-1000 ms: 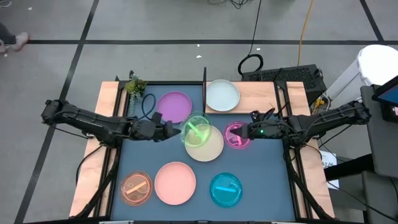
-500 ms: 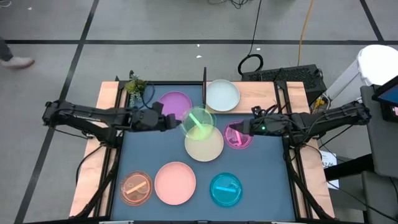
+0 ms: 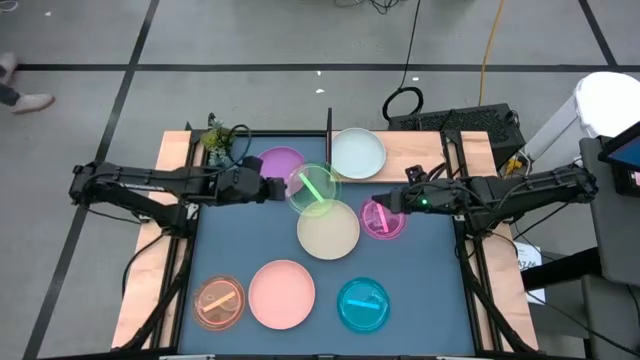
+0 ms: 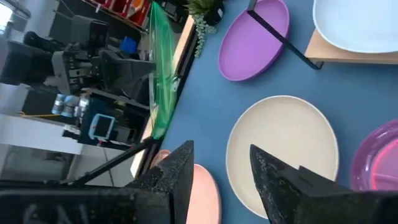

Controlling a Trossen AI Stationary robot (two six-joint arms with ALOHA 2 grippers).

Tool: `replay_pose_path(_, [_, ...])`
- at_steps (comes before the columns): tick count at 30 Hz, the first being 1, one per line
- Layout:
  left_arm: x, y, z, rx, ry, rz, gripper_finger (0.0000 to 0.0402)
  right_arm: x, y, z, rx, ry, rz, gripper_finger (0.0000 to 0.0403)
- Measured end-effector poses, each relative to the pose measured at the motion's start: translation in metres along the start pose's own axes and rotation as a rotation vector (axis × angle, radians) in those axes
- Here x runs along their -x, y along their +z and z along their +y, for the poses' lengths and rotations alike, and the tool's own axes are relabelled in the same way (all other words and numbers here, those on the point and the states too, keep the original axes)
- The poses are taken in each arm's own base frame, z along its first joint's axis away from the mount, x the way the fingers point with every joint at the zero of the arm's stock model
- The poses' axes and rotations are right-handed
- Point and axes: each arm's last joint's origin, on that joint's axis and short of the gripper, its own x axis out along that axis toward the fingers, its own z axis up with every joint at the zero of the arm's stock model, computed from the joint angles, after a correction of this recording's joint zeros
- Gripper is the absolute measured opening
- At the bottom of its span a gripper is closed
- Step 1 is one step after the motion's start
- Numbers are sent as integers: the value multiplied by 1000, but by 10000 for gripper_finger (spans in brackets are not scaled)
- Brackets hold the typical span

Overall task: Place and stack plates onto a shelf
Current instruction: Put the green plate on the shelf

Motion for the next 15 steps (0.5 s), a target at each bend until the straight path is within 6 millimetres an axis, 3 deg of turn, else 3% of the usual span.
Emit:
replay_pose_path(6, [-18, -14, -5, -26, 6, 23, 3, 0, 1, 1, 69, 0, -28, 141])
replay_pose_path(15, [-29, -27, -12, -38, -15, 24, 3, -3, 0, 0, 269, -13, -27, 141])
